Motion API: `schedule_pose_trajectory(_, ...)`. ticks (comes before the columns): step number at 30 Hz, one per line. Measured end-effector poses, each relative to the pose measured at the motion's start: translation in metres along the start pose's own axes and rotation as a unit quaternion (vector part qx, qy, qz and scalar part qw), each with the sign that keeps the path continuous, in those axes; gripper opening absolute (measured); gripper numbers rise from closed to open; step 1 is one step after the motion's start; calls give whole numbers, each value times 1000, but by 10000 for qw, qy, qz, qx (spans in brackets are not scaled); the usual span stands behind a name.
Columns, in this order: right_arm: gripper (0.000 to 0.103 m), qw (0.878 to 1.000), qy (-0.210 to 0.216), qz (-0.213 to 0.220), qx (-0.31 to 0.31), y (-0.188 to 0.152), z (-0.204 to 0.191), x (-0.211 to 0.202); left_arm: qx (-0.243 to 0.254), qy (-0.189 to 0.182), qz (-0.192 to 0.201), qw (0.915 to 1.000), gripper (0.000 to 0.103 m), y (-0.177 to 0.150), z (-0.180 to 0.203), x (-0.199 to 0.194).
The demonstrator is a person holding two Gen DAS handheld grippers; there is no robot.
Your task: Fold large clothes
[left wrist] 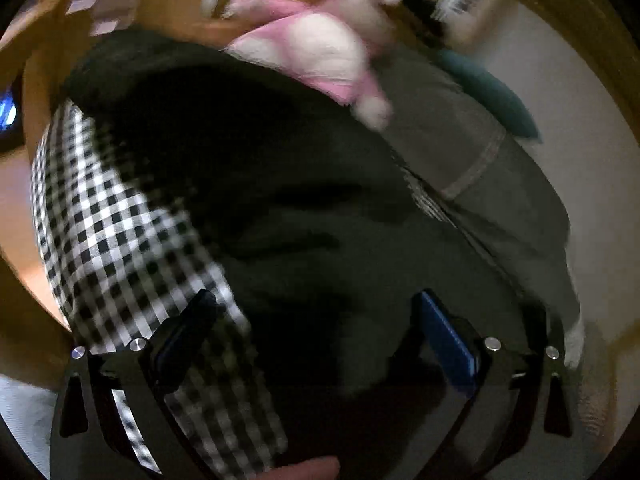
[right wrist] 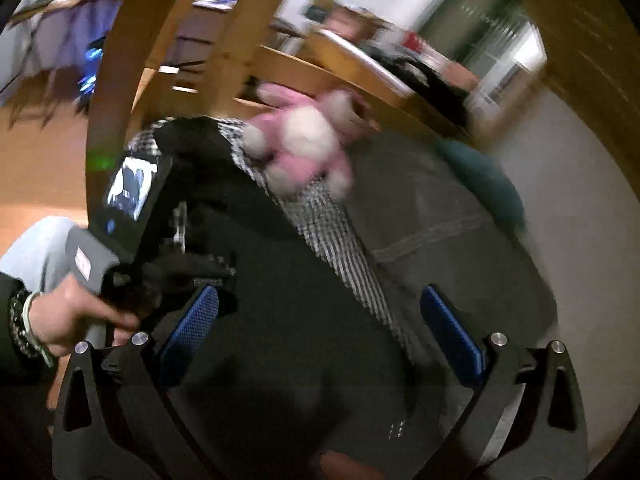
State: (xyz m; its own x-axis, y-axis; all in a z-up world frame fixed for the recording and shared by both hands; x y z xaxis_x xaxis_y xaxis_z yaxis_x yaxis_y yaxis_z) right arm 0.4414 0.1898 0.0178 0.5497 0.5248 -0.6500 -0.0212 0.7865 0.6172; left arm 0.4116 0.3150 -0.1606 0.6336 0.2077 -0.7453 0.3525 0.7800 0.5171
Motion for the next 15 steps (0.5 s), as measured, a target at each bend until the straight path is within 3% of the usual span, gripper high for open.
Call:
schedule_pose_trajectory(2, 100, 9975, 347, 262, -554, 34, -1, 28, -163, -359, -410, 9984, 97, 10, -1, 19)
schedule_pose_trajectory(4, 100, 9910, 521, 446, -1152, 62, -10, 51, 117, -697, -933, 9931, 97, 10, 10, 35)
schedule_pose_trajectory(6, 100, 9803, 1024, 434, -1630, 94, -22, 85, 360, -876, -1207, 9882, 97, 2, 20, 47)
schedule_pose_trajectory(8, 100, 9672, 1860, 206, -1717, 125, -35, 133, 776, -607, -1057, 9895, 97, -6, 30, 51)
schedule_pose_trajectory(10, 100, 9548, 2300, 41, -1885, 139, -52, 169, 1068, -468, -933, 9888, 97, -7, 37, 53)
schedule_pose_trajectory(13, 99, 9396, 2395, -63, -2444, 141, -89, 206, 1497, -189, -683, 9862, 97, -19, 49, 53)
schedule_pose_trajectory(15, 97, 9301, 2588, -183, -2598, 142, -110, 227, 1954, 173, -486, 9794, 97, -22, 58, 56)
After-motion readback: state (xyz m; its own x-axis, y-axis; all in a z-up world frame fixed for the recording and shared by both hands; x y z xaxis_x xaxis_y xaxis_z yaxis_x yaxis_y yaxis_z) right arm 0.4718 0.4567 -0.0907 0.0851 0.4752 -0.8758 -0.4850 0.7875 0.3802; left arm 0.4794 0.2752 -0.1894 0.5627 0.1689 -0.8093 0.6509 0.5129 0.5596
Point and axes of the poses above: each gripper's, at about its wrist camera, not at the fingertips, and x roughly the way its jaws point, z to its right, y to its top, the point moved 4 cm from there along x, roughly the way its jaws point, and after that the axes turned 4 degrees about y, right-handed, at the moved point
